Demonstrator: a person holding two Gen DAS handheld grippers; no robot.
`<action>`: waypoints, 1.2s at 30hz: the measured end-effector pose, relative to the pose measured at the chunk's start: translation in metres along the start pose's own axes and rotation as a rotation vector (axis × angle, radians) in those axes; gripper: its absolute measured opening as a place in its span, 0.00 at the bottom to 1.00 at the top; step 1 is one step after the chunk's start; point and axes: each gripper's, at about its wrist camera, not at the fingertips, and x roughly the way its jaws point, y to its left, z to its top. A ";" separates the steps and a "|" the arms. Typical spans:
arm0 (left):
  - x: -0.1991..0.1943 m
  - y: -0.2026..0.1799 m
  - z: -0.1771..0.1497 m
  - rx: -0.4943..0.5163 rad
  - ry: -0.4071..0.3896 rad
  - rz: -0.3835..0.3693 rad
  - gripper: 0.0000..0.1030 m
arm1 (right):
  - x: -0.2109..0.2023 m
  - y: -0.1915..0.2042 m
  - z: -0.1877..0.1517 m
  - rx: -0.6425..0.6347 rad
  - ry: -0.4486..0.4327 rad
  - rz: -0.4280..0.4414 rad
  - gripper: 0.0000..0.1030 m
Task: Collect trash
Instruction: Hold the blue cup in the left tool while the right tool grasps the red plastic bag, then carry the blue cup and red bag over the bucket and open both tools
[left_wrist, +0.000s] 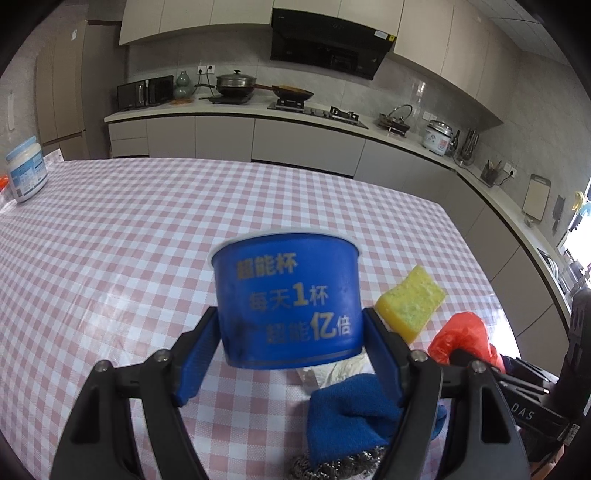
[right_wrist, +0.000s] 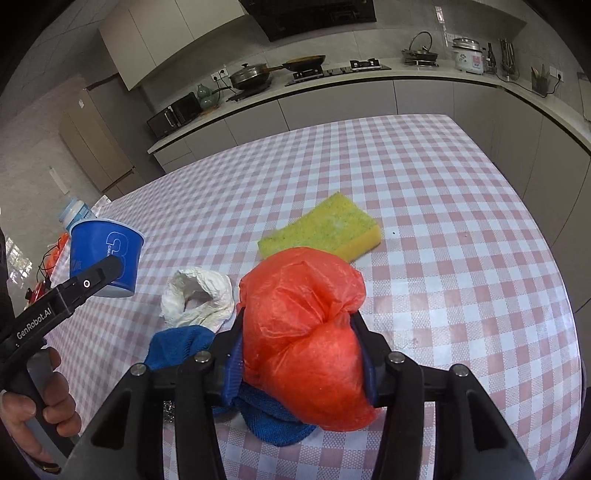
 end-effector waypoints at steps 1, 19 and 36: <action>-0.002 -0.002 -0.001 0.001 0.000 0.000 0.74 | -0.001 0.000 0.000 -0.003 -0.002 0.001 0.51; -0.029 -0.037 -0.037 0.040 0.007 -0.043 0.74 | -0.051 -0.022 -0.019 0.015 -0.057 0.007 0.51; -0.048 -0.088 -0.079 0.144 0.042 -0.186 0.74 | -0.114 -0.053 -0.078 0.112 -0.094 -0.121 0.51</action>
